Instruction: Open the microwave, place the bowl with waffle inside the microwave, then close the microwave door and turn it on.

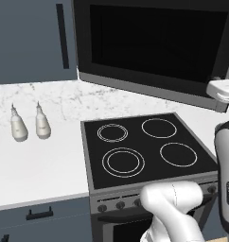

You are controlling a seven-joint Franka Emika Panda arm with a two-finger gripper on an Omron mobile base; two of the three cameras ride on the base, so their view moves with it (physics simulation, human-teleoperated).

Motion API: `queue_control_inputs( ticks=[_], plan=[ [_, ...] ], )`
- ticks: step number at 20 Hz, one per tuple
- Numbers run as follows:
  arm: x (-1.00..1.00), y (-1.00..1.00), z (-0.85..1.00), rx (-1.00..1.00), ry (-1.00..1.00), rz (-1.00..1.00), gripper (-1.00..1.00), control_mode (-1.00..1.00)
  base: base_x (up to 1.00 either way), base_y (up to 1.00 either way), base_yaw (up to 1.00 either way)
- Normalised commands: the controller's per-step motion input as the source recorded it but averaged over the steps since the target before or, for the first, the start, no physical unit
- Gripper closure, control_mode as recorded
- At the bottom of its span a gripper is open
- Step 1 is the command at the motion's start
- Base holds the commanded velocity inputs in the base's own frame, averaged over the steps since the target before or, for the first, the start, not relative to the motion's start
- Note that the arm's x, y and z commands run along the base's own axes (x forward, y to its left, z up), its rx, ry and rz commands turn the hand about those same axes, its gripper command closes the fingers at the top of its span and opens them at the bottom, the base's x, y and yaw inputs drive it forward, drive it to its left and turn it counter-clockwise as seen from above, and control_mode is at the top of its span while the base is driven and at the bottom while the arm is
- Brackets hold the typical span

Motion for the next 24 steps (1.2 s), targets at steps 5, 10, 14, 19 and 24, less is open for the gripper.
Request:
queue_control_inputs(
  ticks=[5,10,14,19,24],
  plan=[
    [-0.75,-0.28,0.0,0.0,-0.05,0.1,-1.0,-1.0,0.0,0.0,0.0],
    [-0.12,-0.78,0.0,0.02,-0.02,0.19,-1.0,-1.0,0.0,0.0,0.0],
    [0.48,-0.55,0.0,0.08,0.0,0.29,-1.0,-1.0,0.0,0.0,0.0],
    [0.53,-0.25,-0.03,0.02,0.0,0.41,-1.0,-1.0,0.0,0.0,0.0],
    [0.57,-0.09,-0.06,0.0,0.0,0.43,-1.0,-1.0,0.0,0.0,0.0]
  ],
)
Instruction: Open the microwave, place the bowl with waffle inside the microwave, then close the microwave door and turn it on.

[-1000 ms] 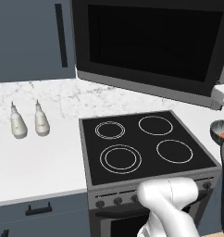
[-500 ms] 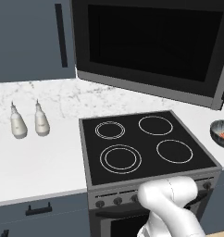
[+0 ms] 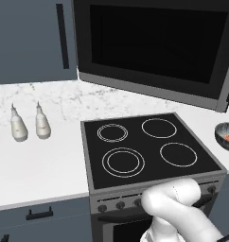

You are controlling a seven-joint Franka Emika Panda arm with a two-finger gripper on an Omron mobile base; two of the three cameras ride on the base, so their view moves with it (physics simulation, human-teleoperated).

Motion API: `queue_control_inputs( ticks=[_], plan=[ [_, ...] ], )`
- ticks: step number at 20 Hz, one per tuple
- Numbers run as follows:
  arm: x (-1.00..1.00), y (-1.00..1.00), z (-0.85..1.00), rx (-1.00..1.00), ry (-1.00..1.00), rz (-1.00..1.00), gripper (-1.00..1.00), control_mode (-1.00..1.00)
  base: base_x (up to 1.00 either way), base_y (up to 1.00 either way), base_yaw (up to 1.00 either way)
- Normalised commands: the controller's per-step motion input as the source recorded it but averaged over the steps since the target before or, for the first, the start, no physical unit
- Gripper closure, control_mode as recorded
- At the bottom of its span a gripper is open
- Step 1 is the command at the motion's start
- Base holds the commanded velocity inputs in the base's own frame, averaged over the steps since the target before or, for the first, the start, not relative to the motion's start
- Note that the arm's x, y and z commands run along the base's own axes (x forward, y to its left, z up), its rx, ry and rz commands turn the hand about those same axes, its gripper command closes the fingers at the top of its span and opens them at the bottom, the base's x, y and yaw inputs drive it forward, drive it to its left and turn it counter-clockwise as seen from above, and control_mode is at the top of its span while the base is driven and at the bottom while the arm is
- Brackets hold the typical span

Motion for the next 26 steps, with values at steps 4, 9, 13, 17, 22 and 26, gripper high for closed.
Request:
queue_control_inputs(
  ticks=[4,9,13,17,22,26],
  plan=[
    [0.63,0.0,-0.14,0.0,0.0,0.37,-1.0,-1.0,0.0,0.0,0.0],
    [0.24,0.26,-0.11,-0.01,-0.01,0.19,-1.0,-1.0,0.0,0.0,0.0],
    [-0.03,0.61,0.0,-0.04,0.0,0.06,-1.0,-1.0,0.0,0.0,0.0],
    [-0.11,0.52,0.0,-0.02,0.0,0.08,-1.0,-1.0,0.0,0.0,0.0],
    [-0.53,0.46,0.0,-0.02,0.0,0.19,-1.0,-1.0,0.0,0.0,0.0],
    [-0.96,0.74,0.0,-0.06,0.0,0.17,-1.0,-1.0,0.0,0.0,0.0]
  ],
)
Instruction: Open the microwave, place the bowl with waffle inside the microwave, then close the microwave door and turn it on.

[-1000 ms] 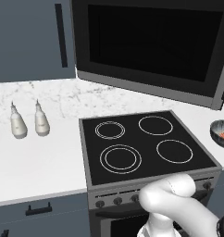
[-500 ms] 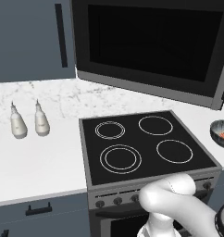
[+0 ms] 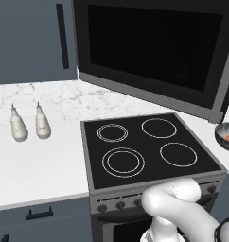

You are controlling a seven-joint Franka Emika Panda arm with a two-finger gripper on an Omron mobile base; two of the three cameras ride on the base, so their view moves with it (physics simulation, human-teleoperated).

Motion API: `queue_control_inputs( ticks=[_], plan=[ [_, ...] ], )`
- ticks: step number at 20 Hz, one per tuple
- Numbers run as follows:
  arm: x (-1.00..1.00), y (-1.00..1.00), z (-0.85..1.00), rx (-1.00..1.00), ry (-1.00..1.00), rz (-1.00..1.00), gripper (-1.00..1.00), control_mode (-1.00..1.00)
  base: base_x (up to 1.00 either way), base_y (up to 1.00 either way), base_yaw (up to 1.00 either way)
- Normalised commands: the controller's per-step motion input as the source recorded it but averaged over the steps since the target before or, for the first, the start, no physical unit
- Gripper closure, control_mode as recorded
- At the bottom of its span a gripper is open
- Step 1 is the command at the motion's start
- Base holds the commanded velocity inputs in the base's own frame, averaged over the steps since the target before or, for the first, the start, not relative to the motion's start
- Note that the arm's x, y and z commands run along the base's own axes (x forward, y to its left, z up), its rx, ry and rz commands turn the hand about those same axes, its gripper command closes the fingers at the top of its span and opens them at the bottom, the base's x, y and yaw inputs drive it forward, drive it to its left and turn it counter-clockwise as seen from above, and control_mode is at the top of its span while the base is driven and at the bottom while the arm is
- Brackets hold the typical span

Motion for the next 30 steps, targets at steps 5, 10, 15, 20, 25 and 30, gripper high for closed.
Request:
queue_control_inputs(
  ticks=[5,10,15,20,25,30],
  plan=[
    [-0.45,0.99,0.0,-0.08,0.0,0.01,-1.0,-1.0,0.0,0.0,0.0],
    [-0.01,1.0,0.0,-0.12,0.0,0.0,-1.0,-1.0,0.0,0.0,0.0],
    [-0.19,1.0,0.0,-0.13,0.0,0.0,-1.0,-1.0,0.0,0.0,0.0],
    [-0.21,1.0,0.0,-0.12,0.0,0.0,-1.0,-1.0,0.0,0.0,0.0],
    [0.01,1.0,0.0,-0.14,0.0,-0.01,-1.0,-1.0,0.0,0.0,0.0],
    [0.02,0.94,0.0,-0.13,0.0,0.0,-1.0,-1.0,0.0,0.0,0.0]
  ],
)
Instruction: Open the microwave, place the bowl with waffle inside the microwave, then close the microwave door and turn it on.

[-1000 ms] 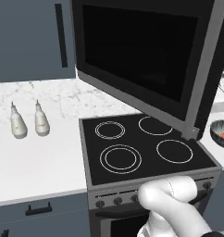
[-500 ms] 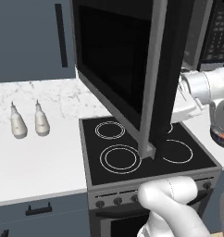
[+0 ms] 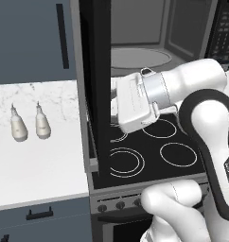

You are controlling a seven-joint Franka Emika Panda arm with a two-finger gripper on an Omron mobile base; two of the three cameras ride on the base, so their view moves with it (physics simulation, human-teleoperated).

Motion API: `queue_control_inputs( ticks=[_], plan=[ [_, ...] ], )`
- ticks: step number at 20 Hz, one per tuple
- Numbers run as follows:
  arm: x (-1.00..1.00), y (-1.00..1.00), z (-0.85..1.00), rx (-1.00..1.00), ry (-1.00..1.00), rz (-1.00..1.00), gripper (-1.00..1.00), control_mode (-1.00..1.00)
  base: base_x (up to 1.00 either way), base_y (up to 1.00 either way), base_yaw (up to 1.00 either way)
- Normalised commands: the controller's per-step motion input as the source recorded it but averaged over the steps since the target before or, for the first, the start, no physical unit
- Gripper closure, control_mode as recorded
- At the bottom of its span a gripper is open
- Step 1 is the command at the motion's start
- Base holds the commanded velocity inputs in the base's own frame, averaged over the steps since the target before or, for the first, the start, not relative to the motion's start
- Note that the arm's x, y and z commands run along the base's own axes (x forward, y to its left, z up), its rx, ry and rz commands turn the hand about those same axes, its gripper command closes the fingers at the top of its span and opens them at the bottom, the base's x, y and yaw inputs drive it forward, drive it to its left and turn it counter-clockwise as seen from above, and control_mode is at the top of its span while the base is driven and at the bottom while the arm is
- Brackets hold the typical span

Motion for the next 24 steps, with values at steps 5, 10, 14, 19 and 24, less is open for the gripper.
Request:
queue_control_inputs(
  ticks=[5,10,14,19,24],
  plan=[
    [0.0,0.6,0.0,-0.06,0.02,0.0,-1.0,-1.0,0.0,0.0,0.0],
    [-0.01,0.02,0.0,0.0,-0.01,0.0,-1.0,-1.0,0.0,0.0,0.0],
    [-0.01,-0.58,0.0,0.0,-0.01,-0.13,-1.0,-1.0,0.0,0.0,0.0],
    [0.0,-0.96,-0.02,0.0,0.09,-0.35,-1.0,-1.0,0.0,0.0,0.0],
    [0.0,-1.0,-0.21,0.0,0.15,-0.53,-1.0,-1.0,0.0,0.0,0.0]
  ],
)
